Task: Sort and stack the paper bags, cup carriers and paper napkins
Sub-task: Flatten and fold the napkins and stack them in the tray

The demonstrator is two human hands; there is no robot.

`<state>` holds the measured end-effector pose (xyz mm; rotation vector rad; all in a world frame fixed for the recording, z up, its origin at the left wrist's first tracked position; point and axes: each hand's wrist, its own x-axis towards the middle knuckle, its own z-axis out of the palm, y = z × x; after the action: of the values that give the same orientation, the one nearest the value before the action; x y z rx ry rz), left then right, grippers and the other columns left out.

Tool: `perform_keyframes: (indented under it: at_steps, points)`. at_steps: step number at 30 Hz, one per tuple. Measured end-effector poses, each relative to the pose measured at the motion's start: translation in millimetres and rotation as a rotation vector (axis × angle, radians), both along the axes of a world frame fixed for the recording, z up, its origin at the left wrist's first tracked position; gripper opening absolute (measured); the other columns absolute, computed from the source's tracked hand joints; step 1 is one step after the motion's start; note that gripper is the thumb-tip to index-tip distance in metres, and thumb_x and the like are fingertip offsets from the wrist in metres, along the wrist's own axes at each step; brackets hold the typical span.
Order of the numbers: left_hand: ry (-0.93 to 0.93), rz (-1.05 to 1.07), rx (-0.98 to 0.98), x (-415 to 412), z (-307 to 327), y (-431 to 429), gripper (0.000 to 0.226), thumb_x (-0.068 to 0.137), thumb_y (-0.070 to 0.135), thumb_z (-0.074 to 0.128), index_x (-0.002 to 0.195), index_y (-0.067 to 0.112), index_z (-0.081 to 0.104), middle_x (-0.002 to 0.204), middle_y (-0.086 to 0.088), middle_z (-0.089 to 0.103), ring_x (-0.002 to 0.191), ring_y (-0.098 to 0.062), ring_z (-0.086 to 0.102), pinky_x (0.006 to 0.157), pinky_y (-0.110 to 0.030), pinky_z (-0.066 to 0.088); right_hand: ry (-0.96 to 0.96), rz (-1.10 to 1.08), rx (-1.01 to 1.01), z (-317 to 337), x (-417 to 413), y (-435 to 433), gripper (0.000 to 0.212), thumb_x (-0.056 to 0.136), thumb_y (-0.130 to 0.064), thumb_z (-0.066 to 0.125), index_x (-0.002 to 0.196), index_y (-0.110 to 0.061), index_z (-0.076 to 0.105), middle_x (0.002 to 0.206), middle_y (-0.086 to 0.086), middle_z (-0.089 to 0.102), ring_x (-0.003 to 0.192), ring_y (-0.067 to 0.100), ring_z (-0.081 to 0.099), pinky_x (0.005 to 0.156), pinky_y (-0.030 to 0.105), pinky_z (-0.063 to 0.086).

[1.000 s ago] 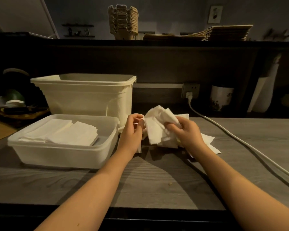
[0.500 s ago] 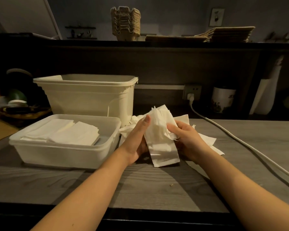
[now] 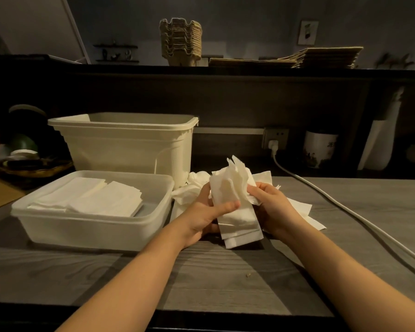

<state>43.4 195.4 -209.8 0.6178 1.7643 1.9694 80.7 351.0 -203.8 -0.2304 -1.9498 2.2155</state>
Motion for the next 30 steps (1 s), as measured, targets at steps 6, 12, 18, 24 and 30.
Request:
perform_keyframes:
  at_steps: [6,12,18,24,30]
  points:
    - [0.049,0.097,-0.081,-1.9,-2.4,2.8,0.062,0.082,0.019,0.069,0.134,0.025,0.036,0.12,0.0,0.057,0.105,-0.012,0.057,0.073,-0.018,0.052,0.061,-0.113,0.477,-2.7,-1.1,-8.6,0.034,0.088,-0.036,0.06,0.116,-0.026,0.042,0.116,-0.004,0.052,0.092,0.012,0.058,0.071,0.028,0.055]
    - [-0.017,0.148,-0.11,-2.2,0.5,1.5,0.039,0.089,0.017,0.061,0.124,0.023,0.046,0.117,-0.003,0.062,0.11,-0.02,0.057,0.097,-0.037,0.047,0.217,-0.1,0.707,1.5,1.5,-13.4,0.044,0.089,-0.027,0.06,0.127,-0.033,0.04,0.114,-0.009,0.043,0.085,0.009,0.056,0.062,0.019,0.053]
    - [-0.054,0.195,-0.079,-5.5,1.9,-1.0,0.031,0.087,0.008,0.058,0.114,0.022,0.051,0.117,-0.008,0.062,0.111,-0.026,0.057,0.1,-0.045,0.045,0.299,-0.032,0.748,3.1,5.2,-12.8,0.046,0.084,-0.026,0.067,0.116,-0.047,0.041,0.124,-0.012,0.033,0.107,0.011,0.048,0.079,0.019,0.049]
    - [-0.089,0.217,-0.014,-3.8,3.9,-1.3,0.023,0.09,0.006,0.052,0.106,0.021,0.058,0.107,-0.008,0.066,0.102,-0.025,0.062,0.088,-0.039,0.051,0.219,-0.042,0.723,4.4,6.6,-12.2,0.058,0.087,-0.014,0.063,0.133,-0.036,0.035,0.13,-0.012,0.031,0.104,0.007,0.045,0.065,0.016,0.049]
    - [-0.111,0.211,-0.038,-2.5,4.1,-0.4,0.023,0.089,0.002,0.049,0.103,0.019,0.057,0.109,-0.008,0.064,0.104,-0.025,0.06,0.088,-0.037,0.051,0.243,-0.067,0.502,8.6,6.7,-11.2,0.06,0.091,-0.016,0.056,0.142,-0.029,0.027,0.123,-0.006,0.038,0.088,0.005,0.055,0.062,0.015,0.053]
